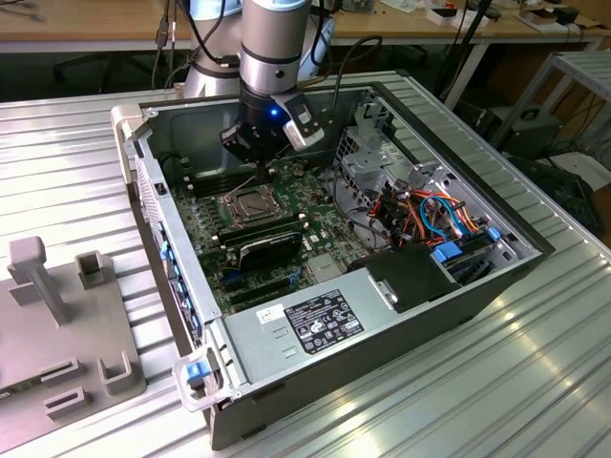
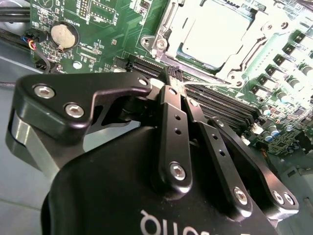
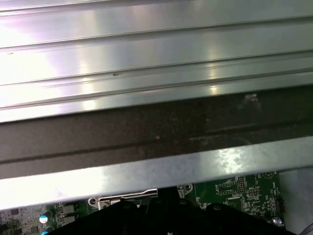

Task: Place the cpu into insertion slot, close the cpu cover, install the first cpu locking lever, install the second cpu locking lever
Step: 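Install the first cpu locking lever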

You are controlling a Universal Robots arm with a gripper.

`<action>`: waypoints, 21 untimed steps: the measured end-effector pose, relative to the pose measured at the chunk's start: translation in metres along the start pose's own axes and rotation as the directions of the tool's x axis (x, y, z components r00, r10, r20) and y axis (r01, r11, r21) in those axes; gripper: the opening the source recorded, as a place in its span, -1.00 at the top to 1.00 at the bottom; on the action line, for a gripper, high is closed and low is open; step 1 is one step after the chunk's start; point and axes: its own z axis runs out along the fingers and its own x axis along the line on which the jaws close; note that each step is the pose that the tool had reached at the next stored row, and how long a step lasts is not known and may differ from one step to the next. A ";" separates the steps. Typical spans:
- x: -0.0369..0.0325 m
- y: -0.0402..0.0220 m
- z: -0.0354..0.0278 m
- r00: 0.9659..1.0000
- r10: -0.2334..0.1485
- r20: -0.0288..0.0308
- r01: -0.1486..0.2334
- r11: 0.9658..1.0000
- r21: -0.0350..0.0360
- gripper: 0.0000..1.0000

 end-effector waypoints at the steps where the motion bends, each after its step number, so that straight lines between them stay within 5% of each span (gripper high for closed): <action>1: 0.0006 -0.0001 0.0001 1.000 -0.003 0.000 0.003 1.000 0.000 0.79; 6: 0.0015 -0.0003 0.0013 0.999 -0.054 -0.002 0.054 0.999 -0.003 0.79; 13: 0.0026 -0.0006 0.0060 0.991 -0.137 -0.006 0.137 0.991 -0.008 0.79; 21: 0.0034 -0.0010 0.0137 0.989 -0.146 -0.012 0.146 0.989 -0.008 0.79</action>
